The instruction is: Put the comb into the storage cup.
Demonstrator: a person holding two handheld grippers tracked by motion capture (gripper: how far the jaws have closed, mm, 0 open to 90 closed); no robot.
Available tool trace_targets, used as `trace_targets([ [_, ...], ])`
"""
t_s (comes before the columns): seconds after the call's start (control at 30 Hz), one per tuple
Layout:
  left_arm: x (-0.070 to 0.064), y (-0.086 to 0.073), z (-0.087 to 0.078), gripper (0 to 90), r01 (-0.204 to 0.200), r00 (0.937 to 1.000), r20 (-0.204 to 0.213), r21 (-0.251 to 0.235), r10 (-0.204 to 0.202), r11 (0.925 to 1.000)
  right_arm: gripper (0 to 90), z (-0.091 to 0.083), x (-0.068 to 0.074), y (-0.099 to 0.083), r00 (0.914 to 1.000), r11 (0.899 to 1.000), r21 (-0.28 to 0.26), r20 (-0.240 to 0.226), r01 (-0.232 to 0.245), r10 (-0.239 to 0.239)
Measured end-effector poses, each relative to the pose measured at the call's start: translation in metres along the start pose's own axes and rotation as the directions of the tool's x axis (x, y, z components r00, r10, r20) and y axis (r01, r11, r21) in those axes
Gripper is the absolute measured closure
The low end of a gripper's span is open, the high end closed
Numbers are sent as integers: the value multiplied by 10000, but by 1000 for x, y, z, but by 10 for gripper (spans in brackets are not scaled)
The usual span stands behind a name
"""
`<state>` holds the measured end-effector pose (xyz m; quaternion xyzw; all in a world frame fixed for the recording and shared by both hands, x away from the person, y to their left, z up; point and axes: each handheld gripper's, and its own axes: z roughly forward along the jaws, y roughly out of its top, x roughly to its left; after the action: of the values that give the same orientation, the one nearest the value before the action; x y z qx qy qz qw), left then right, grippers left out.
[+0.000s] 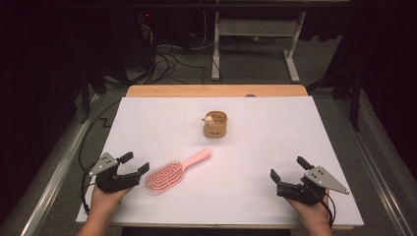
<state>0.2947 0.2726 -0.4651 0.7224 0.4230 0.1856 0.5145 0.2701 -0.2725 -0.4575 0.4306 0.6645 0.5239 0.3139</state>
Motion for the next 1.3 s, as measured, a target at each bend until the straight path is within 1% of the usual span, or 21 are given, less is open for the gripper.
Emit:
trace_targets([
  [0.03,0,0,1,160,13,10000,9,-21,-13,10000,1,0,0,0,10000,10000,15,0,-6,6],
  [0.1,0,0,1,144,21,10000,17,-53,-21,10000,1,1,-1,-1,10000,10000,46,3,-35,35],
  [0.2,0,0,1,66,27,9999,130,-142,-25,9999,1,1,-1,0,10000,10000,40,10,-2,2],
  [0.27,0,0,2,35,54,9998,171,-171,-51,9998,1,0,0,0,10000,10000,22,-4,22,-22],
  [0.33,1,0,2,8,44,9999,98,-171,-42,9998,1,0,0,0,10000,10000,-17,1,15,-15],
  [0.4,1,0,2,0,10,10000,-54,-277,-11,9996,1,0,0,0,10000,10000,-16,6,4,-4],
  [0.43,0,1,1,0,-106,9999,-39,-433,104,9990,1,0,0,0,10000,10000,-5,20,-10,10],
  [0.5,0,1,1,0,-247,9997,71,-548,251,9982,1,1,-1,0,10000,10000,38,12,25,-25],
  [0.53,-1,2,1,0,-335,9994,76,-505,340,9982,1,1,0,0,10000,10000,32,6,39,-39],
  [0.6,-2,2,1,0,-359,9993,82,-465,363,9983,1,0,0,0,10000,10000,14,10,28,-28],
  [0.7,-4,4,0,0,-348,9991,243,-389,358,9986,1,0,0,0,10000,10000,-9,7,-6,6],
  [0.83,-8,5,-1,0,-526,9979,361,-145,531,9985,1,1,1,0,10000,10000,23,-21,12,-12],
  [1.07,-14,7,-1,0,-637,9962,602,2,635,9980,1,0,-1,1,10000,10000,-11,25,-40,40],
  [1.17,-18,7,1,0,-817,9937,784,169,801,9965,1,0,-1,1,10000,10000,-5,27,-39,39],
  [1.3,-25,7,5,0,-1140,9896,936,522,1088,9921,1,0,0,1,10000,10000,-25,15,22,-22],
])
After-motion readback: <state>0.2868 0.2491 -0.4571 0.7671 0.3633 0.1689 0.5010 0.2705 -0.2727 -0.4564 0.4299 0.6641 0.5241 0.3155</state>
